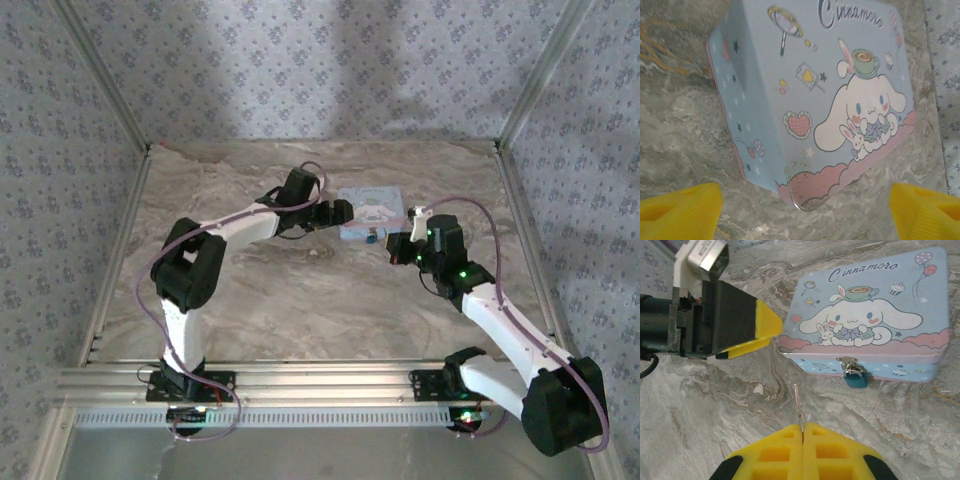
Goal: Unlock the padlock with the key
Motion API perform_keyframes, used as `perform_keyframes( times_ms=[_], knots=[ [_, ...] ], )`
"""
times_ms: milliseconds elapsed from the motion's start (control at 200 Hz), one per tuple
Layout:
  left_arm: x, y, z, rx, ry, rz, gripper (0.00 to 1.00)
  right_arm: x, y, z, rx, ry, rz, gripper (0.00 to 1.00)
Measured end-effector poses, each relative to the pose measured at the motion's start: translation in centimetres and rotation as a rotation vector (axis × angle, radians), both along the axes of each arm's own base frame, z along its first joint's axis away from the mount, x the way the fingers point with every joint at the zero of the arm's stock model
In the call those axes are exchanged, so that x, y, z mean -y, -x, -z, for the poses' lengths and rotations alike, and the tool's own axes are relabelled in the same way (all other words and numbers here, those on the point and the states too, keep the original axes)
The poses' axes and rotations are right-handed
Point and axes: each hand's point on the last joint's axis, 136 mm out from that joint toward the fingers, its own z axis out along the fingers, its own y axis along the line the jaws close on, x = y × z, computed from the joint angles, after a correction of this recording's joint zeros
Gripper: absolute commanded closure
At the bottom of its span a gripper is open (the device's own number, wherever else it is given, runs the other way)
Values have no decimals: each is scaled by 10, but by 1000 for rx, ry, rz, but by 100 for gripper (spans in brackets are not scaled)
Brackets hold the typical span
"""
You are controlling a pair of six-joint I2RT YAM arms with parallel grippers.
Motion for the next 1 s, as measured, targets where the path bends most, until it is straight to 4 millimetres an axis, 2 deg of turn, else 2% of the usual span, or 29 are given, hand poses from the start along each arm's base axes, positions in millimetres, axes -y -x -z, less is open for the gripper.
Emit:
perform_keyframes(
  times_ms=[110, 295, 670, 784, 999],
  knots=[
    [5, 1, 11, -33, -14, 5, 17, 1, 0, 2, -6, 4, 4, 100],
    [3, 5, 33, -94, -42, -5, 18, 3, 2, 6, -18, 13, 11, 100],
    [-1, 2, 33, -87, -36, -18, 20, 4, 2, 8, -23, 19, 17, 100],
    [-13, 4, 33, -84, -36, -36, 21, 4, 2, 8, -25, 19, 17, 100],
    [-50, 2, 33, -92, -46, -102, 21, 1, 3, 14, -46, 14, -2, 100]
  ],
)
